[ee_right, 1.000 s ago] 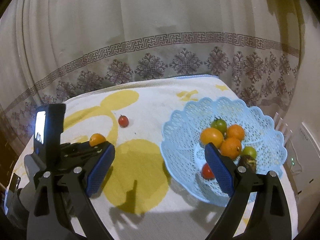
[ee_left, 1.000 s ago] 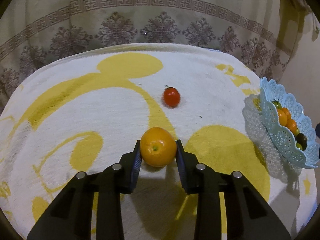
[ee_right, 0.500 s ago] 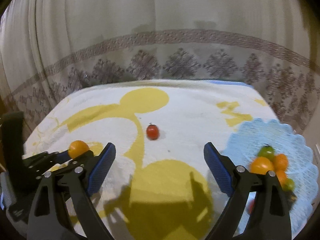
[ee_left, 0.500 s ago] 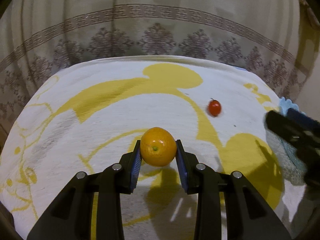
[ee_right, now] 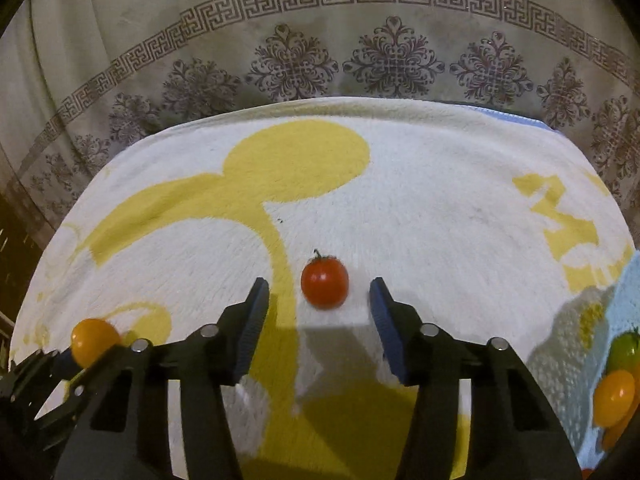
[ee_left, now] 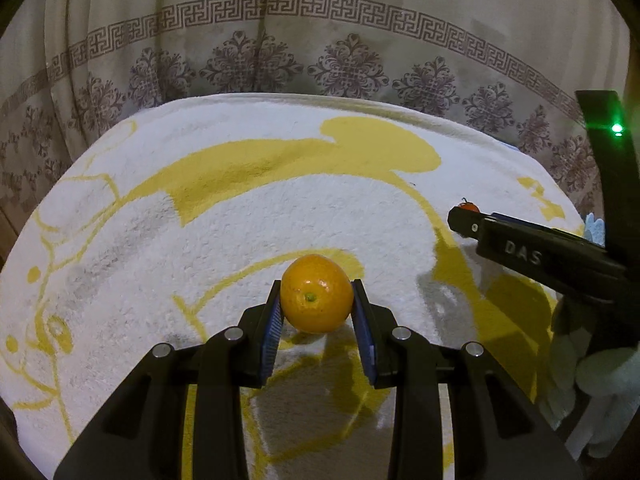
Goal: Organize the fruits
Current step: 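Grasp the yellow-orange tomato with the left tool while the right tool grasps the red cherry tomato, then carry both tomatoes over the blue basket and open both tools to drop them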
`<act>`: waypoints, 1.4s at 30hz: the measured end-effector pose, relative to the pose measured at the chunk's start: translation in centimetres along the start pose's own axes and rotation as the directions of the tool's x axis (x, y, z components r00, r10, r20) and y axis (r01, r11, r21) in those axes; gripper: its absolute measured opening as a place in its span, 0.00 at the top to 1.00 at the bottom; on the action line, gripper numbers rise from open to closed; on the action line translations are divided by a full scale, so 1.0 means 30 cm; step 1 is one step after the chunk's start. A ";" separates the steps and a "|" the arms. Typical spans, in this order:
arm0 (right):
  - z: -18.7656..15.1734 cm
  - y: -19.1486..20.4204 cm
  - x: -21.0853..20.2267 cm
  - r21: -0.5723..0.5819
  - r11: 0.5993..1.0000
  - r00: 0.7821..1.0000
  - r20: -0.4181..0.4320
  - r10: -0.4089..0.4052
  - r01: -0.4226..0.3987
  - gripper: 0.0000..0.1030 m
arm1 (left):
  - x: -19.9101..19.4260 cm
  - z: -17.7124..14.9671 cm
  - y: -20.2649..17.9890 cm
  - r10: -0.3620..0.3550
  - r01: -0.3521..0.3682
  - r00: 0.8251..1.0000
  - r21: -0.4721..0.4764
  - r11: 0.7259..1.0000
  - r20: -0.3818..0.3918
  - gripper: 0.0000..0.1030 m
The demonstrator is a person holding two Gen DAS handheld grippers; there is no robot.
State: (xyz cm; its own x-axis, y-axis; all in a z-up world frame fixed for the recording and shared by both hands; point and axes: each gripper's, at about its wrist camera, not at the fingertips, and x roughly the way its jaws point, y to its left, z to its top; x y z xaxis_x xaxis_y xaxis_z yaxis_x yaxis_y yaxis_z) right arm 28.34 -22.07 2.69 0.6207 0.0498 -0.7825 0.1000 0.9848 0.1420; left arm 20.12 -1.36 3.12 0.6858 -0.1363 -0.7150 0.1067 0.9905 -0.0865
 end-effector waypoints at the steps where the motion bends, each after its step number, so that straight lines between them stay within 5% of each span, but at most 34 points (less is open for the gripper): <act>1: 0.004 0.001 0.011 0.000 1.000 1.000 -0.005 0.002 -0.002 0.56 | 0.001 0.001 0.003 0.001 -0.001 1.000 -0.005 1.000 0.000 0.68; 8: -0.008 0.019 0.038 -0.039 0.998 0.999 -0.001 -0.049 0.049 0.74 | 0.005 0.000 0.011 0.003 -0.003 1.000 -0.013 1.000 -0.003 0.68; 42: -0.224 0.027 -0.450 0.056 0.998 0.990 0.139 0.023 -0.031 0.74 | -0.146 -0.003 -0.073 -0.058 0.054 0.993 0.047 0.997 0.099 0.68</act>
State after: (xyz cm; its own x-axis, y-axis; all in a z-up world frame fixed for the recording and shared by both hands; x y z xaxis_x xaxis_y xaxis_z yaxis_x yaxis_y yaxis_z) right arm 14.82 -20.82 9.30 0.7250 0.0490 -0.6870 0.1238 0.9720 0.1999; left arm 16.81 -2.93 6.39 0.7464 -0.1947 -0.6364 0.1770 0.9799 -0.0923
